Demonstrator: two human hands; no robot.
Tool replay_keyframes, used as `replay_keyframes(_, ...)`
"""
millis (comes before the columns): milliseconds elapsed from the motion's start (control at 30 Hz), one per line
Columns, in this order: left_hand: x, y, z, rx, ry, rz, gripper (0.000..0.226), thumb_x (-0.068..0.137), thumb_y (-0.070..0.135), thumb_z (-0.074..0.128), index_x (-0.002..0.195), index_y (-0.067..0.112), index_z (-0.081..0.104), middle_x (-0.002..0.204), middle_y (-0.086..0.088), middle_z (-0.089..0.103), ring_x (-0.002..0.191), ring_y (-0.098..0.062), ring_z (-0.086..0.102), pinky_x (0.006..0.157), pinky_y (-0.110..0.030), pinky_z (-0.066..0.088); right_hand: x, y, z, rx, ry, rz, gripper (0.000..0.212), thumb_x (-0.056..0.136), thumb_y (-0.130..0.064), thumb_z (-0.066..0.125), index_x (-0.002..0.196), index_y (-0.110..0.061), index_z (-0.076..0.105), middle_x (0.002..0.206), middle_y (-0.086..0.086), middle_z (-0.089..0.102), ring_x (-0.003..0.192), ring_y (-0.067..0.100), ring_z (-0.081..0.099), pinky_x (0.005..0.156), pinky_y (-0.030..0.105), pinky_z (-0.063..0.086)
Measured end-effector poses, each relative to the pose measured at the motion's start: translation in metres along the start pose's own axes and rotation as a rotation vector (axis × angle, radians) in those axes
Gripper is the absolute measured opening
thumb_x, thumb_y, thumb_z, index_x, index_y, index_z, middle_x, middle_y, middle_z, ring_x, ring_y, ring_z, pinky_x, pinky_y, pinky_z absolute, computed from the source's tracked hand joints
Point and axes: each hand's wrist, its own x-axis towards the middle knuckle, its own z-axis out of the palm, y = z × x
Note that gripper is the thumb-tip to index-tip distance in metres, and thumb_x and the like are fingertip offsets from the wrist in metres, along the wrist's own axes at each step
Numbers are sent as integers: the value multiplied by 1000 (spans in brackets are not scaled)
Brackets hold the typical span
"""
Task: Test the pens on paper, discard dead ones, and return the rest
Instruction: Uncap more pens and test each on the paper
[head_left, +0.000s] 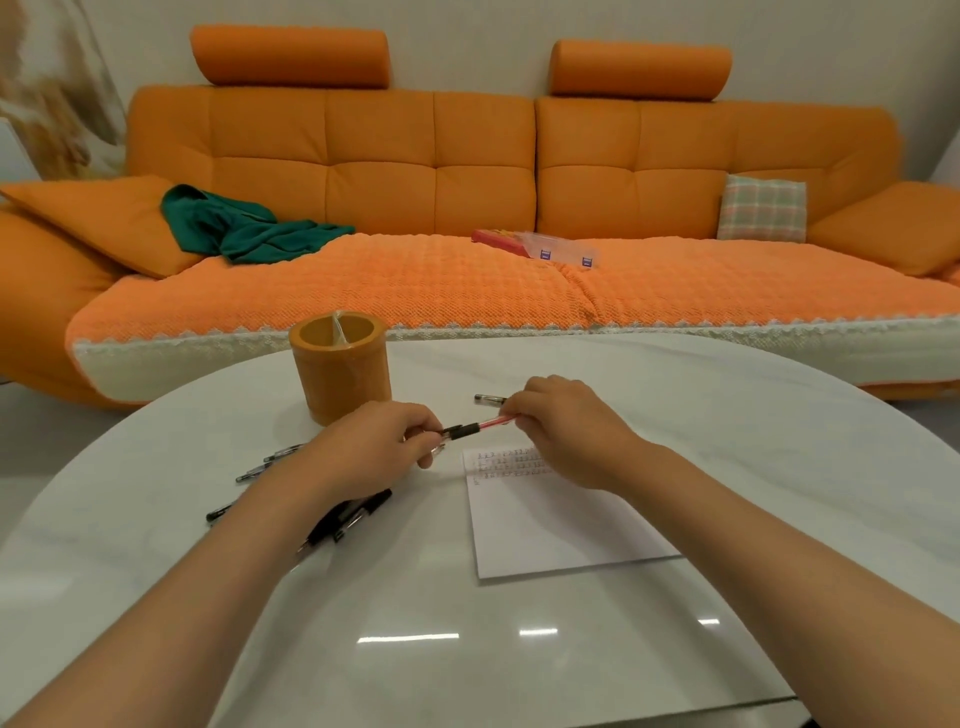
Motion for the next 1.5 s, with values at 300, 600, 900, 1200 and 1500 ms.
replay_keyframes(300,7,10,25,-95,194,98,11,93,39,66,103,35,70,83,19,71,81,-4,65,73,-36,57,0,-19,5,246,-104,-10,26,102,-32,48,118,-23,67,105,-5,66,92,13,59,80,34,49)
replay_keyframes(600,10,7,32,-341,207,67,14,87,25,76,89,36,68,78,15,71,72,-6,62,66,-22,49,-6,-16,9,186,-84,7,17,100,-31,49,104,-24,64,92,-10,59,81,12,55,70,34,46)
replay_keyframes(900,9,6,34,-294,247,81,5,90,31,72,92,34,69,83,18,68,74,-6,59,61,-16,43,1,-23,14,137,-103,-21,25,104,-33,45,100,-20,66,87,-2,66,79,18,58,68,39,48)
replay_keyframes(1200,14,3,34,-274,212,73,2,89,30,73,90,30,71,83,14,70,79,-4,63,64,-15,50,0,-17,14,92,-108,42,26,101,-48,46,118,-40,63,74,-17,59,75,7,54,59,27,37)
replay_keyframes(1500,15,-9,38,108,255,127,4,93,30,64,93,34,64,80,23,53,87,-4,50,70,-27,43,-1,-5,1,743,-75,320,30,97,1,37,97,-20,59,84,9,59,65,17,51,58,30,42)
